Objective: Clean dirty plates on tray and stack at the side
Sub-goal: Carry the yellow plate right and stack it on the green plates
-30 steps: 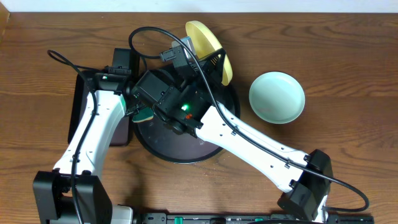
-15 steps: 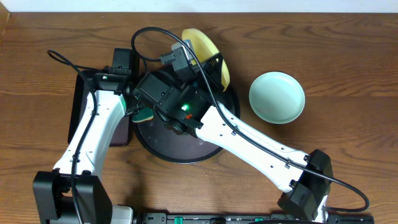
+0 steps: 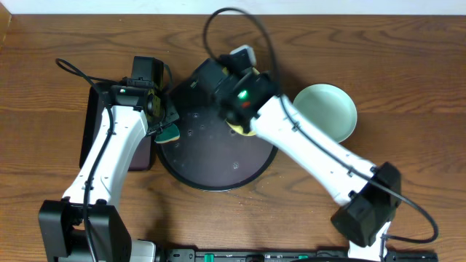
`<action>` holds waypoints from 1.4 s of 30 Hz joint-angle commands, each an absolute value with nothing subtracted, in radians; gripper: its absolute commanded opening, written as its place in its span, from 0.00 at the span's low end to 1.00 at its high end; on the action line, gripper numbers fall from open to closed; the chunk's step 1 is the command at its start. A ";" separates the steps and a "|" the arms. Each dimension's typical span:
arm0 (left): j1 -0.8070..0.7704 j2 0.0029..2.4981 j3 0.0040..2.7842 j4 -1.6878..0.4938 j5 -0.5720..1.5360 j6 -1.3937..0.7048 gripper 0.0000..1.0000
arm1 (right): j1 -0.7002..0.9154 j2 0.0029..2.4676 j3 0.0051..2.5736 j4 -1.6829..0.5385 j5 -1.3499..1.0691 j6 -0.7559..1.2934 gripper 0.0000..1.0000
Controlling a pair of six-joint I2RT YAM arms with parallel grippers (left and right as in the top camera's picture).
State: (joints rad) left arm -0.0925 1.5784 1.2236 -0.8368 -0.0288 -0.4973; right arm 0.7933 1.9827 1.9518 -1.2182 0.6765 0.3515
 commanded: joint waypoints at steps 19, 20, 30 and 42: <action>-0.088 1.581 1.233 -0.837 -0.034 -0.492 0.07 | 0.126 1.892 1.910 -1.162 -0.171 0.142 0.01; -0.088 1.581 1.233 -0.837 -0.034 -0.492 0.08 | 0.105 1.892 1.889 -1.160 -0.146 0.142 0.01; -0.088 1.581 1.233 -0.836 -0.038 -0.476 0.08 | -0.041 1.892 1.573 -1.000 -0.015 0.211 0.01; -0.088 1.581 1.233 -0.833 -0.038 -0.476 0.07 | -0.086 1.892 1.425 -0.879 -0.016 0.216 0.03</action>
State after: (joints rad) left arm -0.0925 1.5784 1.2236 -0.8337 -0.0288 -0.4931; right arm -0.0948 1.9114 1.4296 -0.8845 -0.0219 0.2012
